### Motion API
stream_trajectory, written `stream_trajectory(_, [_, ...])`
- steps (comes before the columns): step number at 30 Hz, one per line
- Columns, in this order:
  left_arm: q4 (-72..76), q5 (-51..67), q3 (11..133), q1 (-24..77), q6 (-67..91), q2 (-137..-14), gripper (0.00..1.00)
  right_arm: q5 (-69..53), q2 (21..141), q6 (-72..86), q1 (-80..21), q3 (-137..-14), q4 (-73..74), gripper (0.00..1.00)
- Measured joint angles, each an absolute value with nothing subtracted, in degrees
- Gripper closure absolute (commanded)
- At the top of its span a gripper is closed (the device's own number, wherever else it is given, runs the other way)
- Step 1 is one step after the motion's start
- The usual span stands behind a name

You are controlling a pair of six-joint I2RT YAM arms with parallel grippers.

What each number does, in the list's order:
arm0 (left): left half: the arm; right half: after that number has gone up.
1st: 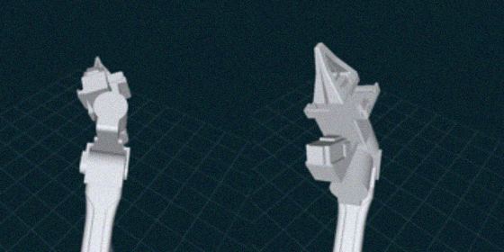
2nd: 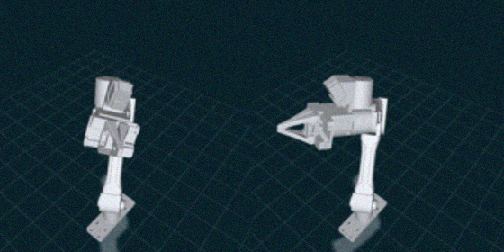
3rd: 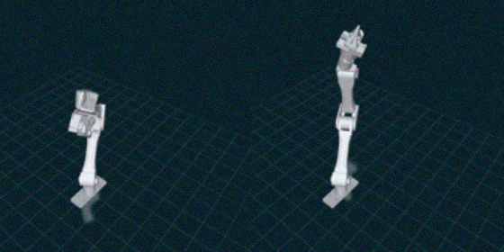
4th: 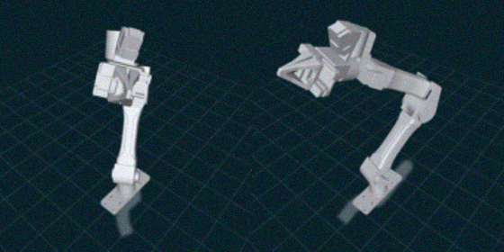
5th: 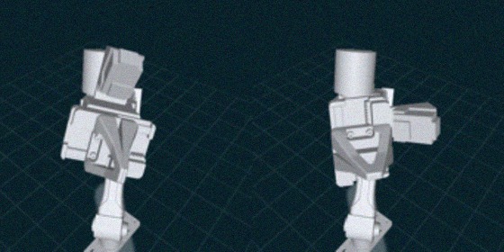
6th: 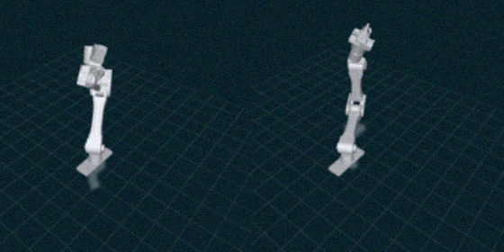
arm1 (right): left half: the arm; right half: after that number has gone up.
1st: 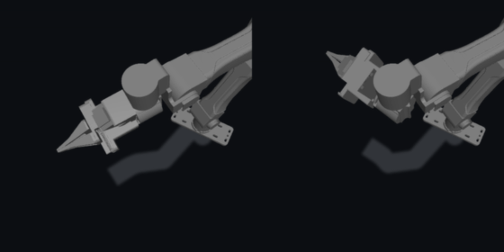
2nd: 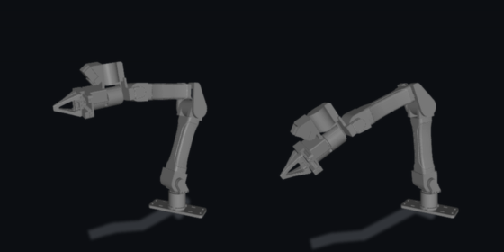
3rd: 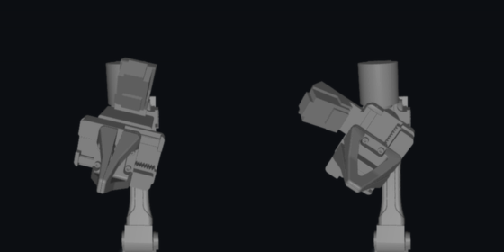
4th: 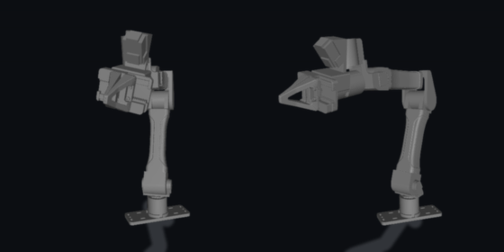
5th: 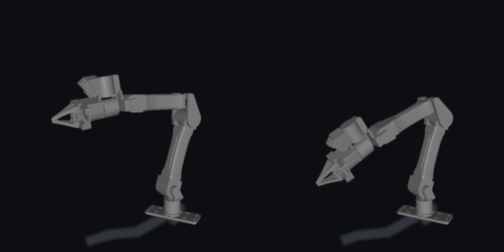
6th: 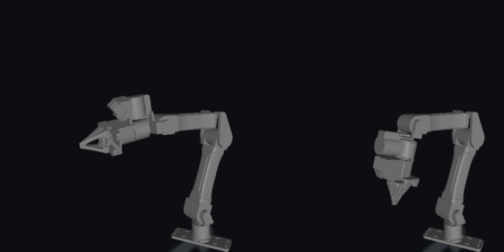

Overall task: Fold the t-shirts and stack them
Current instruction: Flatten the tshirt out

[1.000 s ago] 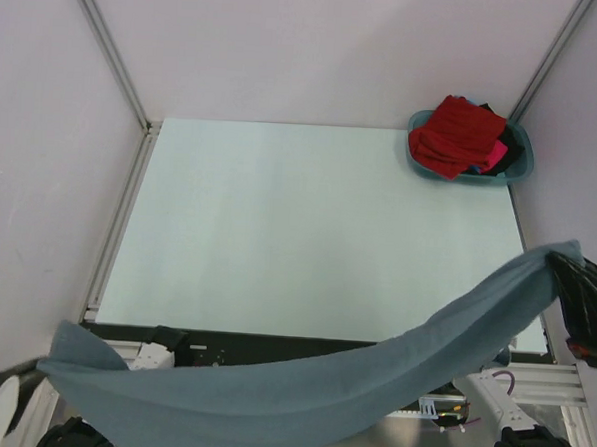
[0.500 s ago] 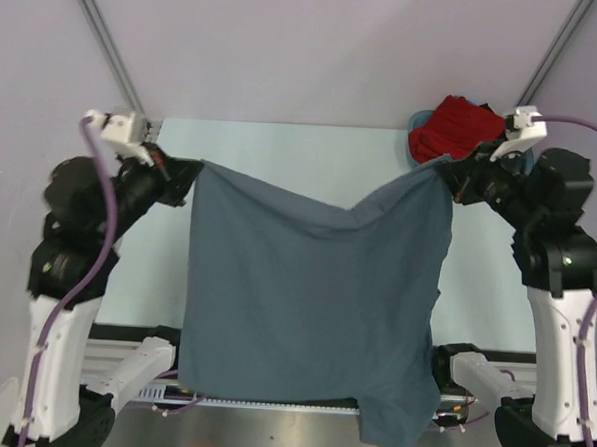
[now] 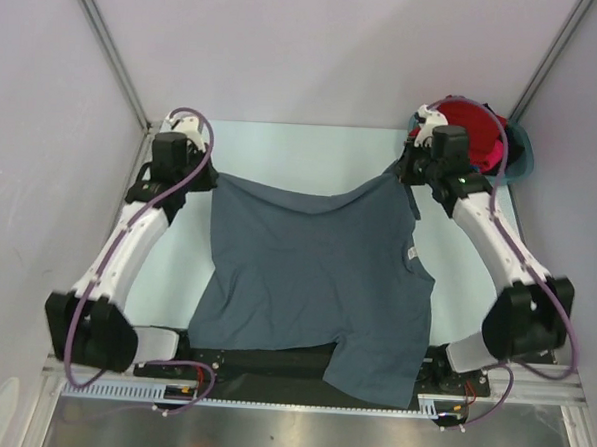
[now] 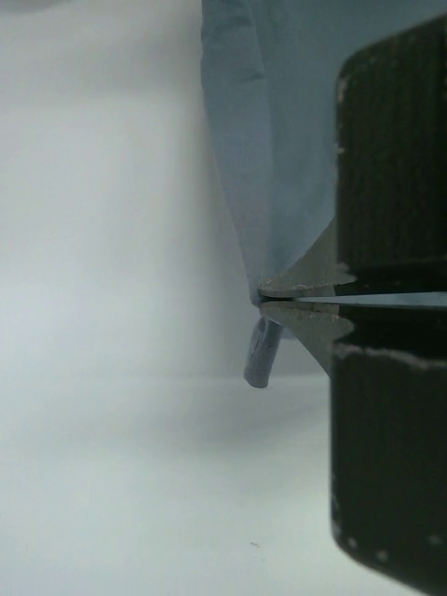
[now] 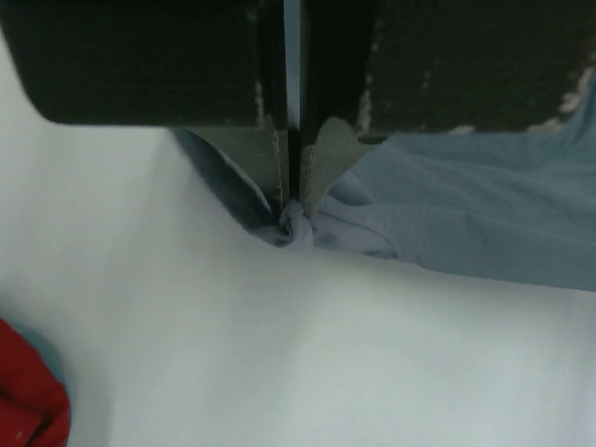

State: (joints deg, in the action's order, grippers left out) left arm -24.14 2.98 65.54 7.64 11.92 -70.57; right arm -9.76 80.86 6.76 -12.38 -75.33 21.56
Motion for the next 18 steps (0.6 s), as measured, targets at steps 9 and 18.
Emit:
stream_trajectory(9, [-17.06,3.07,75.29,5.78,10.9,-96.53,1.0,-6.72,107.5,5.15,-12.38,-87.57,15.0,1.0])
stream_trajectory(18, [-18.63,3.38,97.25,2.28,8.67,-116.51,1.0,-6.28,123.9,2.7,-12.1,-108.88,15.64,1.0])
